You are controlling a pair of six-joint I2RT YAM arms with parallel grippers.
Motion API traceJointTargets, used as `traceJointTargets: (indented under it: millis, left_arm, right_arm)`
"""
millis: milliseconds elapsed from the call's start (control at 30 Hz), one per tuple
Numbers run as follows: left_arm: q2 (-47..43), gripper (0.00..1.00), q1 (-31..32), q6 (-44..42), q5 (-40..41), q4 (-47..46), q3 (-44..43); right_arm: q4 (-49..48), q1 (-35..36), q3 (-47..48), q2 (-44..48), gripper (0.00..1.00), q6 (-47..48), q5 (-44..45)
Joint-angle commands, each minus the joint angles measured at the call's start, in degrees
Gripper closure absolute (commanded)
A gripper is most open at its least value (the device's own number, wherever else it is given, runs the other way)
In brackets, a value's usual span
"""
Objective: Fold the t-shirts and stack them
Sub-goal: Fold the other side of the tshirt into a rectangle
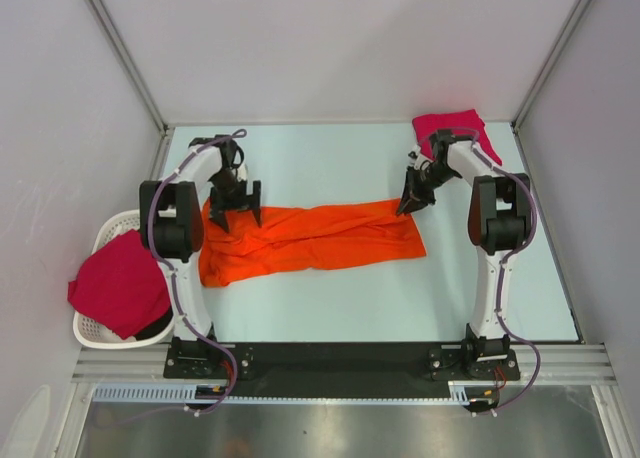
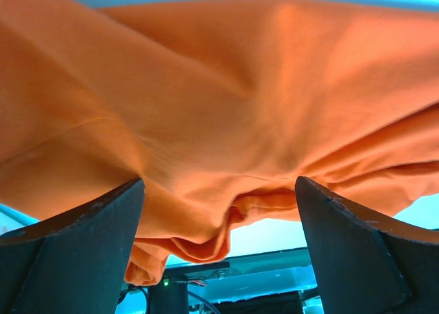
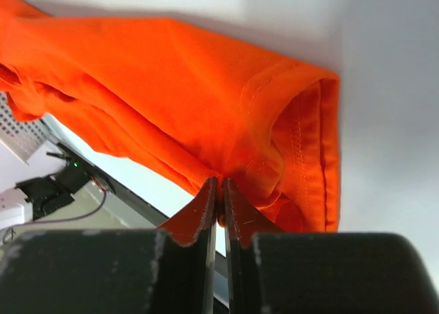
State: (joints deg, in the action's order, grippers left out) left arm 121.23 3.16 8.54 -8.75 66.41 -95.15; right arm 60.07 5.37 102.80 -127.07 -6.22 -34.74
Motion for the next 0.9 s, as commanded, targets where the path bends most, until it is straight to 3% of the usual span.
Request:
traceJointTargets:
  millis: [0,133,200,267,400,467,500,533,600,633,867]
  left_arm:
    - [-2.4,0.02,1.5,-0.3,-2.8,-0.4,-3.8]
    - [-3.7,0.0,1.6,-0.3,-2.8,-0.5,-3.1]
    - [-4.4,0.0,1.6,-0.4,-2.0,-0.4,-2.8]
    - [-4.7,0.0,1.5,-0.6,-1.8,-0.4,-2.7]
    - [-4.1,0.0,1.6,-0.7,-1.9,-0.8,-3.1]
    - [-3.9,0.02,1.5,-0.6,-2.2,-2.0,-3.4]
    - [-3.6,0.08,1.4,-0.5,-2.4,-2.2,-4.2]
    - [-3.4,0.41,1.4,-0.3,-2.8,-2.3,-4.9]
    - [-2.9,0.91,1.4,0.3,-3.1,-3.0,-6.1]
    - [-2.8,1.0,1.4,0.9,-2.9,-3.6,-6.5]
    - [-4.8,1.0,1.4,1.7,-7.6,-5.1,-7.2]
  right_arm:
    - [-2.4,-0.2,-4.3,3.2,0.88,1.5,-3.6]
    - [-0.8,-0.5,-6.7,1.6,0.67,0.9,-7.2]
    - [0.1,-1.2,-8.1,1.3,0.66,0.1,-6.4]
    - [0.4,-1.8,-8.8,1.7,0.53,0.2,-6.4]
    - [-1.6,-3.0,-8.4,4.2,0.37,-0.5,-6.7]
    - [-2.1,-3.7,-7.4,4.6,0.36,-0.8,-8.4]
    - [-2.7,-3.7,-6.9,4.5,0.4,-0.6,-9.1]
    - [-2.8,-3.7,-5.3,4.0,0.57,-0.5,-10.2]
    - [-3.9,-3.7,-3.2,3.2,0.95,-1.5,-11.1]
    - [-4.6,-3.7,-1.3,3.0,1.0,-2.0,-13.0]
    - [-5.3,0.7,7.2,-1.8,1.0,-4.1,-20.0]
